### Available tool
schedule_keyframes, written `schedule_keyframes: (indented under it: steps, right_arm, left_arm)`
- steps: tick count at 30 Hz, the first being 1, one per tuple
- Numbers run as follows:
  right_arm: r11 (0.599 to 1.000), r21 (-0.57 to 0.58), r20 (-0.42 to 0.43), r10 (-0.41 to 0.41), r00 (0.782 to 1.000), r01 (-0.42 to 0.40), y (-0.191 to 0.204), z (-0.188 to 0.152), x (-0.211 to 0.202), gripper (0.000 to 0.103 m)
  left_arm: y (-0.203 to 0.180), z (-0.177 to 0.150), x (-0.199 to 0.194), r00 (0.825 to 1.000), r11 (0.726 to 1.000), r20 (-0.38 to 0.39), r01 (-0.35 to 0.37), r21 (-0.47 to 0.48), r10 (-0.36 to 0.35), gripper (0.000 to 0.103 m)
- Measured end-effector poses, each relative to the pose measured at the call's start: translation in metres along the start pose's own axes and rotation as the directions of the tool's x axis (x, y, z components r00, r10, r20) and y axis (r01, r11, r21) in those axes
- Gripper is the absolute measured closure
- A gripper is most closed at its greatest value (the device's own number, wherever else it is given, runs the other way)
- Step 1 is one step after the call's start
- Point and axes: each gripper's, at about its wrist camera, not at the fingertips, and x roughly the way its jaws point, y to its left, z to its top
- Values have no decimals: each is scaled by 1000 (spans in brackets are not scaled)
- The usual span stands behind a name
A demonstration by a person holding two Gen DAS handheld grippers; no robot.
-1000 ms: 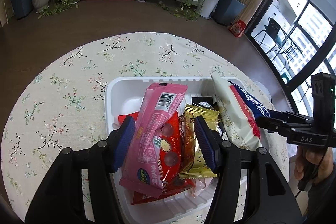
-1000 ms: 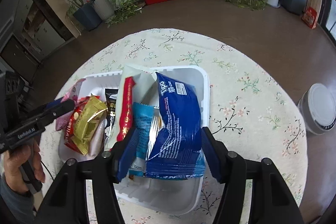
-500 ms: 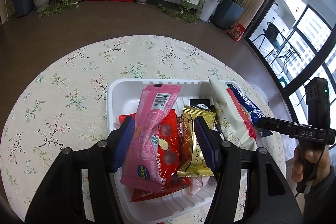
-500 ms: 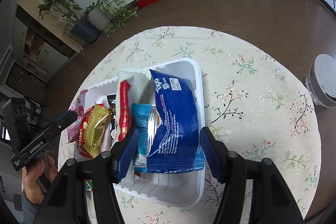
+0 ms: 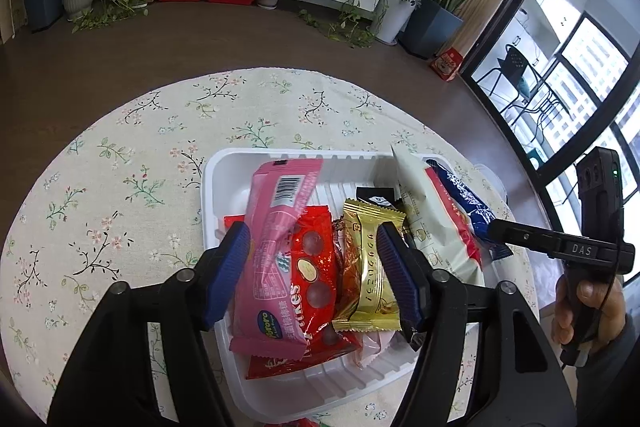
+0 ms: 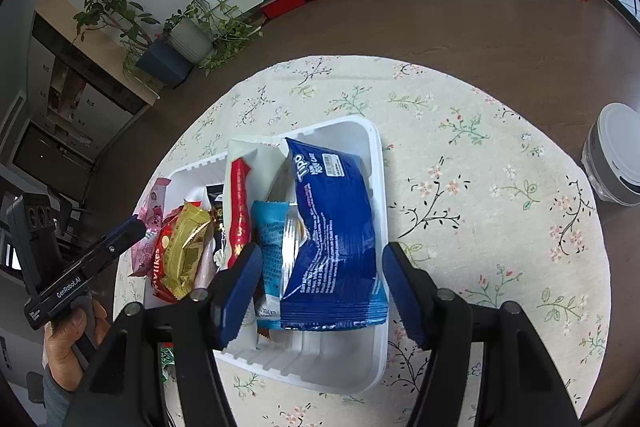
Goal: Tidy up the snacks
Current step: 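Lower both snacks into the white tray and open both tools, then lift both tools away from the tray toward the remaining snacks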
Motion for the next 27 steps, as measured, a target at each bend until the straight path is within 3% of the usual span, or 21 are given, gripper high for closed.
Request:
schedule_keyframes:
  steps: [6, 27]
  right_arm:
    - [1000, -6, 12, 5, 1000, -5, 1, 0, -4, 37]
    - [1000, -5, 27, -1, 1000, 2, 2, 2, -12, 36]
  left_arm:
    - [0, 0, -5, 1000, 1000, 8, 5, -5, -5, 31]
    - [22, -11, -37, 999, 999, 31, 28, -46, -27, 30]
